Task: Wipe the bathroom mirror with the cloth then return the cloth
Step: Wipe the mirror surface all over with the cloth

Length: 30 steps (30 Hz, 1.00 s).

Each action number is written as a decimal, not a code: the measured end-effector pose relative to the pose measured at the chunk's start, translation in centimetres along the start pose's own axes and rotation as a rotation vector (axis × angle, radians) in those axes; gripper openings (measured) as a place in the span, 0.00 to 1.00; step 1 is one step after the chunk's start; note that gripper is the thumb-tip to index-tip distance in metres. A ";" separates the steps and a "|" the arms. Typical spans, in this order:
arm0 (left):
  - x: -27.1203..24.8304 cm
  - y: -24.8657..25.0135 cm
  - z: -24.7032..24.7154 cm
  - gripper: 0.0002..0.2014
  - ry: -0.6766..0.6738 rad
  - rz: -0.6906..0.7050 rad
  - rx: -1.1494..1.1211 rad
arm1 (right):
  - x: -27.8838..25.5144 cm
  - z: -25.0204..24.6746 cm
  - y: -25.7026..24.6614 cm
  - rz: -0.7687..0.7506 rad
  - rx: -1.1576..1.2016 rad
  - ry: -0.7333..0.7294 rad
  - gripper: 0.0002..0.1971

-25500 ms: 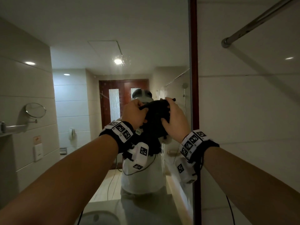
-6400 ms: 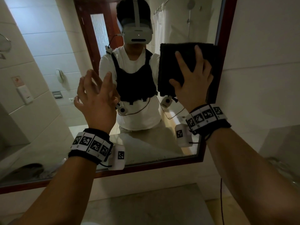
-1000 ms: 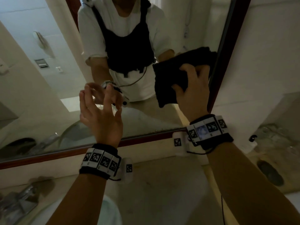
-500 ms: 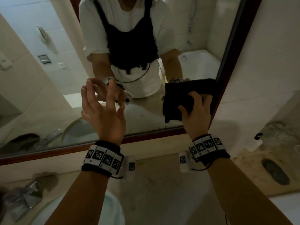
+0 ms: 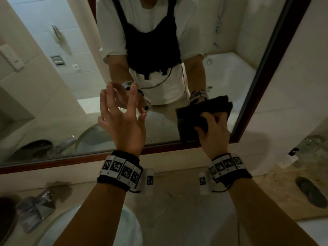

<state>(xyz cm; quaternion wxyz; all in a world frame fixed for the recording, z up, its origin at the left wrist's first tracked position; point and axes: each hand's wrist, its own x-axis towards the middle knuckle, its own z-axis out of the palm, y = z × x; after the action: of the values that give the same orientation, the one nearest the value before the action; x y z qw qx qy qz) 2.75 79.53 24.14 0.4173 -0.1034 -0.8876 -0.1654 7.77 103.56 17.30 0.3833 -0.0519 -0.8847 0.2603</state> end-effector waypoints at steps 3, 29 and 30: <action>-0.1 0.3 0.0 0.31 -0.020 -0.024 -0.004 | 1.9 -2.2 -0.6 0.019 0.005 0.058 0.25; -0.3 0.2 0.0 0.32 -0.007 -0.030 0.020 | -0.9 0.1 0.4 0.311 0.308 0.117 0.20; -0.3 0.2 -0.1 0.32 -0.017 -0.031 0.026 | -0.8 0.1 0.3 0.359 0.285 0.128 0.21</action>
<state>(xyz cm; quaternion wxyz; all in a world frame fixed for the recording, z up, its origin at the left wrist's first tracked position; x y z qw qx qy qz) 3.07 79.71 23.99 0.4084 -0.0858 -0.8947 -0.1593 8.23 103.56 16.51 0.3896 -0.1700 -0.7895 0.4428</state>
